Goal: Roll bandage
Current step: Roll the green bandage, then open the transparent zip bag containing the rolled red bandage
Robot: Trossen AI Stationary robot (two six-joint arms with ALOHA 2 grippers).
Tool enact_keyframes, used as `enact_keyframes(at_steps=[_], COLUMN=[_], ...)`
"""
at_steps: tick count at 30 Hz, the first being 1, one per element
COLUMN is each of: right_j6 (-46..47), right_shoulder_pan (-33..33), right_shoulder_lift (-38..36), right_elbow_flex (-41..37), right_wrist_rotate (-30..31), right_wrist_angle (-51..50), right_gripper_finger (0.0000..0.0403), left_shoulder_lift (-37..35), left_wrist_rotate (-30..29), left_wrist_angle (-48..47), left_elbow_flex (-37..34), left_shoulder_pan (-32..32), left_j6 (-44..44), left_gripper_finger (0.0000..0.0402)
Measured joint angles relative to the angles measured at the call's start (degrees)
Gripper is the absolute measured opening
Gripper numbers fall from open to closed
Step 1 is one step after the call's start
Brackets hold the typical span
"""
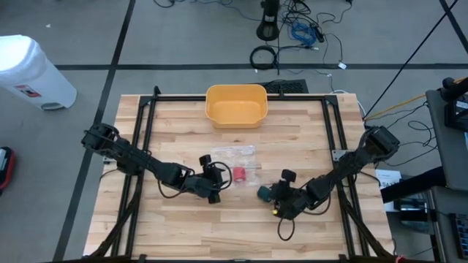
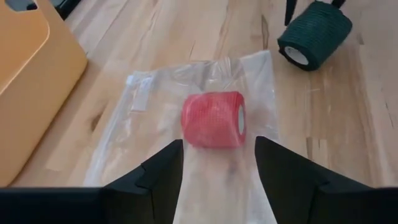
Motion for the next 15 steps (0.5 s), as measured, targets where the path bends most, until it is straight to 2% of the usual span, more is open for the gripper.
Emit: enact_keyframes(at_steps=[3, 6, 11, 13, 15], right_j6=[0.54, 0.57, 0.32, -0.4, -2.67], right_shoulder_pan=[-0.91, -1.15, -1.13, -1.11, -1.67], right_shoulder_lift=[-3.05, -6.15, -10.15, -11.86, -12.97], right_elbow_flex=[0.54, 2.07, 4.88, 6.14, 6.56], right_wrist_rotate=[-2.83, -3.58, -7.29, -5.32, -0.73], right_wrist_angle=[-3.54, -8.02, -15.57, -17.42, -17.39], right_gripper_finger=[0.0209, 0.0246, 0.0255, 0.0249, 0.024], left_shoulder_lift=[0.0, 0.0, 0.0, 0.0, 0.0], left_wrist_rotate=[0.0, 0.09, 0.15, 0.17, 0.15], left_wrist_angle=[0.0, -0.02, -1.45, -1.85, -1.73], left_elbow_flex=[0.0, 0.0, 0.0, 0.0, 0.0], left_shoulder_pan=[-0.37, -0.41, -0.38, -0.38, -0.39], left_j6=[-0.16, -0.16, -0.2, -0.19, -0.2], left_gripper_finger=[0.0203, 0.0203, 0.0203, 0.0203, 0.0203])
